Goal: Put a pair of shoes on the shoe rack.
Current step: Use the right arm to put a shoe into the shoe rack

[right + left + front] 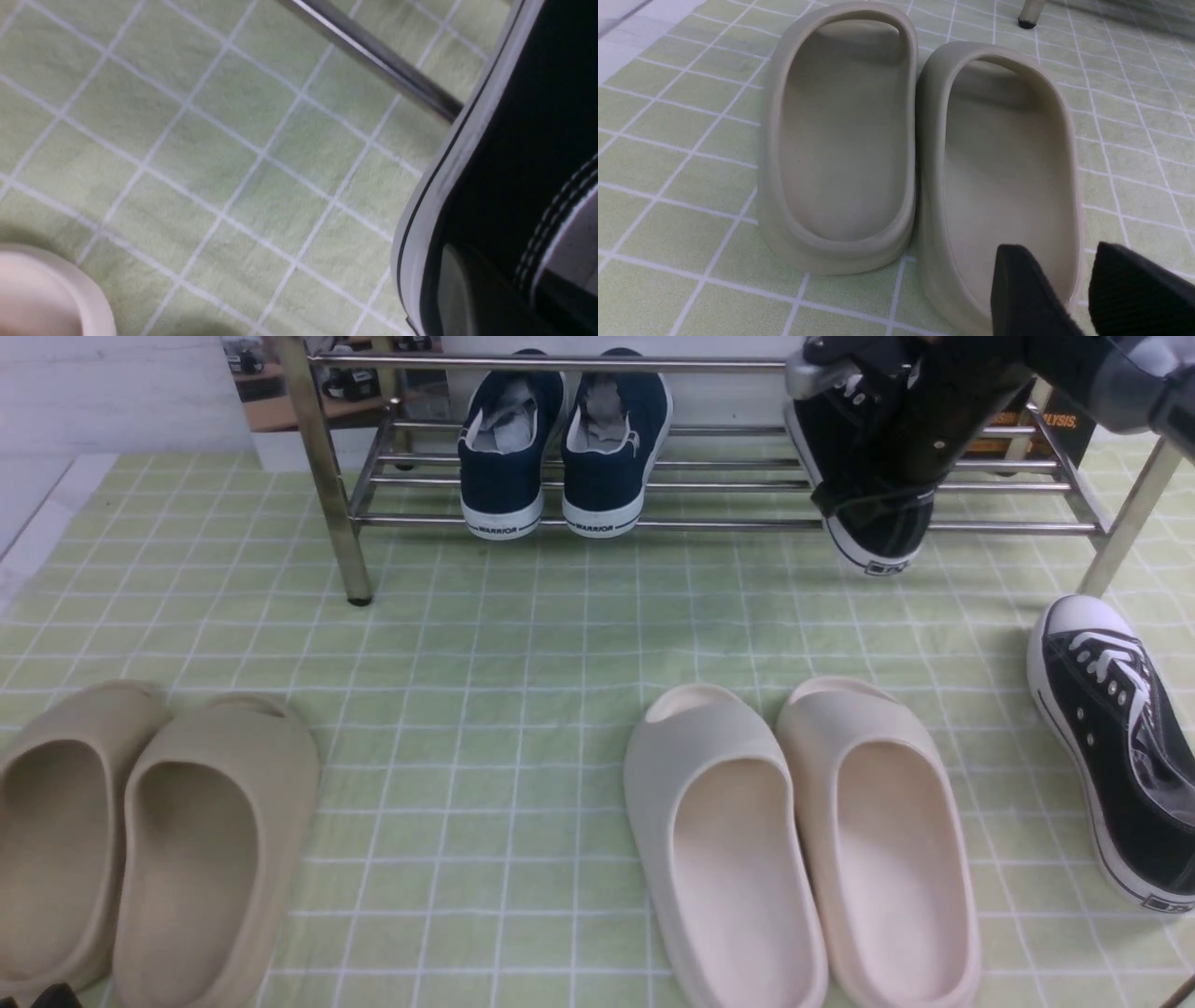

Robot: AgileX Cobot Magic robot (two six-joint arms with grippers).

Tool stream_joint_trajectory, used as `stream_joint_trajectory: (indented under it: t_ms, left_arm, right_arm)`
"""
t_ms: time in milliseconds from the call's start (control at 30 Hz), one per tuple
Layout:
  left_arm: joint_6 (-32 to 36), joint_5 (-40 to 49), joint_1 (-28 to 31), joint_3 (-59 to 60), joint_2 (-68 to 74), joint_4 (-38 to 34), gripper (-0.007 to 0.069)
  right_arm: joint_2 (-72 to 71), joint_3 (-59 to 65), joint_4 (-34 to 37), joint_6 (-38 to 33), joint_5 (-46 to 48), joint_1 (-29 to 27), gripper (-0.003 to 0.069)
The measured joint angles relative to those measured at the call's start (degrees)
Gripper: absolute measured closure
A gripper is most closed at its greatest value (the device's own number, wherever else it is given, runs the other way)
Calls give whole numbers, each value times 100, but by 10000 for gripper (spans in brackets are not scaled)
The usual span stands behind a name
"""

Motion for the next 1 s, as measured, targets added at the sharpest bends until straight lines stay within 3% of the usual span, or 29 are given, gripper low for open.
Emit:
stream_joint_trajectory:
  t_ms: [267, 400, 533, 567, 633, 733, 867, 1000]
  left_arm:
    - [0, 0, 0, 0, 0, 0, 387]
    - [0, 0, 0, 0, 0, 0, 387]
    - [0, 0, 0, 0, 0, 0, 387]
    - [0, 0, 0, 0, 0, 0, 387]
    - [0, 0, 0, 0, 0, 0, 387]
    - [0, 0, 0, 0, 0, 0, 387]
    - [0, 0, 0, 0, 0, 0, 387]
    - [0, 0, 0, 0, 0, 0, 387]
  right_arm:
    - [18, -13, 12, 1, -187, -6, 631]
    - [45, -13, 7, 109, -279, -6, 578]
    - [9, -108, -7, 401, -354, -6, 393]
    - [9, -109, -7, 401, -354, -6, 384]
    - [-180, -132, -32, 497, -94, -6, 273]
    - [-431, -170, -34, 519, 442, -6, 218]
    - [-685, -165, -85, 519, 915, -6, 204]
    - [-794, 239, -119, 563, 976, -6, 258]
